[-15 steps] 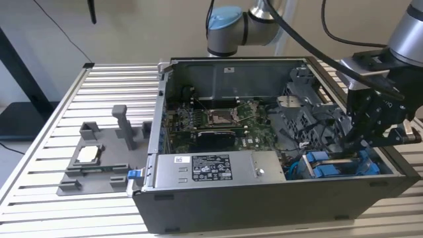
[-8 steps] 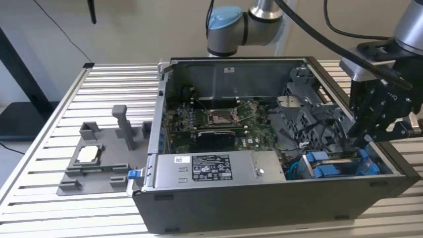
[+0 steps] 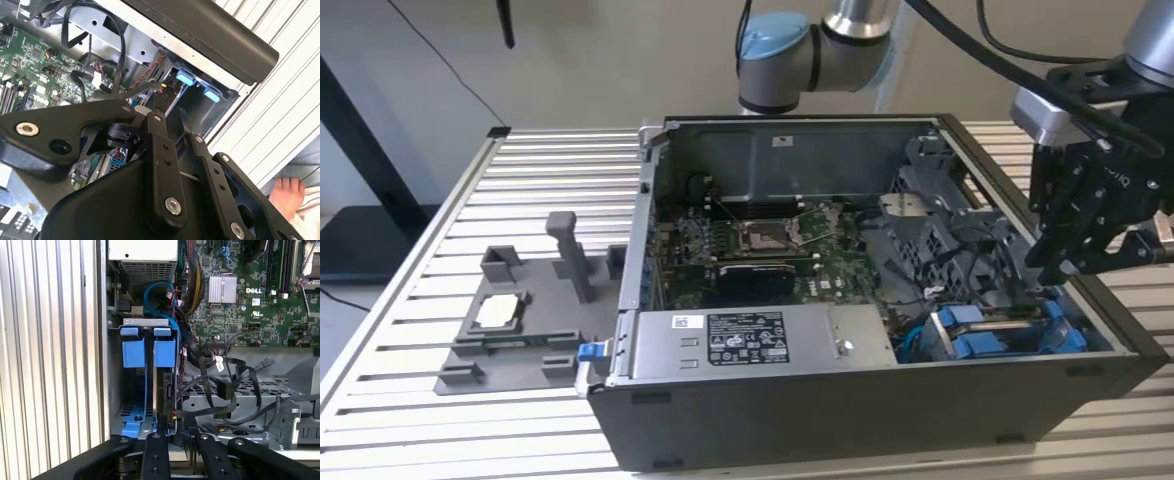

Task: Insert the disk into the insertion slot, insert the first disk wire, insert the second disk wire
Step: 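Insert the second disk wire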

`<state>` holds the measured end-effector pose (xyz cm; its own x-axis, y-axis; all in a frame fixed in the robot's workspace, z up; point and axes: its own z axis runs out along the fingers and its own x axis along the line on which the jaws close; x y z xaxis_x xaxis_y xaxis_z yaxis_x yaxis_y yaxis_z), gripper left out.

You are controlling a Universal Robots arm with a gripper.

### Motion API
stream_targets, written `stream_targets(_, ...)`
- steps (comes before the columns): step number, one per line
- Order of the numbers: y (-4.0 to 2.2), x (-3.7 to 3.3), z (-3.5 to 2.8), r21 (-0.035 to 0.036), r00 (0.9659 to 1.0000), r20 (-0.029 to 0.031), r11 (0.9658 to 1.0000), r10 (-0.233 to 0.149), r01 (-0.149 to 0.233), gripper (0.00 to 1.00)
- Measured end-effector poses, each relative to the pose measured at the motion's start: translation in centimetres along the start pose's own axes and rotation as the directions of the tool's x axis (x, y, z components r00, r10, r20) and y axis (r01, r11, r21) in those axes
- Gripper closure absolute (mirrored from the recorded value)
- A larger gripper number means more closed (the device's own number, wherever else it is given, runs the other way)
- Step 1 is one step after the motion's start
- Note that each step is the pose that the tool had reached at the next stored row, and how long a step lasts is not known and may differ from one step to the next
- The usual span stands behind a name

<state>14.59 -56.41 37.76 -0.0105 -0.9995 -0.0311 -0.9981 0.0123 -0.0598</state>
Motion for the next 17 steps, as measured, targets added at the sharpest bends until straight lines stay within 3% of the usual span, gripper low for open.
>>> stream_targets(9,0.59,-0.81,-0.39,0.0000,1.0000,-0.0001,1.0000,0.000,0.000,0.73)
stream_targets(17,1.29,-2.88,-0.37,0.0000,1.0000,0.0000,1.0000,0.000,0.000,0.73)
